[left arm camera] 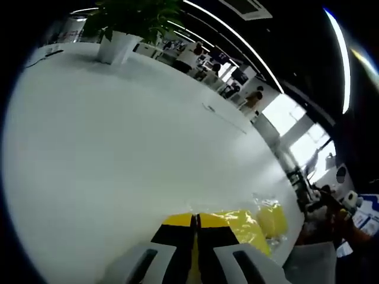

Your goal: Compare the silicone blocks by pressing each to a similar depth, holding the contact briefly, and releasing to observe deformation and rebound differences across the visible hardness samples.

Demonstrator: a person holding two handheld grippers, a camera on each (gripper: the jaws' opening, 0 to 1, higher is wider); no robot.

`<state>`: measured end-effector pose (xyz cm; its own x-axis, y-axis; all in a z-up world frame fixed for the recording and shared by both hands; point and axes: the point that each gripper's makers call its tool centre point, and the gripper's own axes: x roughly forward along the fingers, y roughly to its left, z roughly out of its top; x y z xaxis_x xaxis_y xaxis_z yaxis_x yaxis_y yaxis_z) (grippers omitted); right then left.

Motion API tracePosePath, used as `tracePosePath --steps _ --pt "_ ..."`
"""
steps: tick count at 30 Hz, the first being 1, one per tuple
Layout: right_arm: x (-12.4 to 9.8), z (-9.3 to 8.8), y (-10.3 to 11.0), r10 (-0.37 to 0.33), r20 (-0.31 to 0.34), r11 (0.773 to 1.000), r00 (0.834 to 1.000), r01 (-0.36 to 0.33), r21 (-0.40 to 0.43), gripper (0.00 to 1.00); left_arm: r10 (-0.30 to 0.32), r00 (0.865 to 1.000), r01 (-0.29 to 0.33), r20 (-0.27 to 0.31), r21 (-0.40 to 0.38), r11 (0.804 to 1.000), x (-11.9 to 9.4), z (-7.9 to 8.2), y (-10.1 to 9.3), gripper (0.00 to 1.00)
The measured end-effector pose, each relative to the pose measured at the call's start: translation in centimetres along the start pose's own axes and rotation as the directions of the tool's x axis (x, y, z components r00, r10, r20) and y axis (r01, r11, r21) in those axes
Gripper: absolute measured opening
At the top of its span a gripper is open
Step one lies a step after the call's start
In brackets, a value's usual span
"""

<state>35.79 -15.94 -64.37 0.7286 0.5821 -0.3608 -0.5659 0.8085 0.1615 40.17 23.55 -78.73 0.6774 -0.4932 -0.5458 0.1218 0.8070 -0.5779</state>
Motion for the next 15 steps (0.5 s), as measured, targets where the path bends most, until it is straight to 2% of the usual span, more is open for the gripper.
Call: tracePosePath --steps 10,15 --pt "0.20 -0.12 0.32 0.001 -0.004 1.000 1.000 -0.001 0.006 0.97 0.001 1.000 -0.001 0.013 0.010 1.000 -0.10 0.05 0.18 0.03" --pt "-0.06 -0.15 0.44 0.001 -0.002 1.000 1.000 -0.001 0.004 0.97 0.001 1.000 -0.001 0.023 0.021 1.000 -0.32 0.17 0.38 0.12"
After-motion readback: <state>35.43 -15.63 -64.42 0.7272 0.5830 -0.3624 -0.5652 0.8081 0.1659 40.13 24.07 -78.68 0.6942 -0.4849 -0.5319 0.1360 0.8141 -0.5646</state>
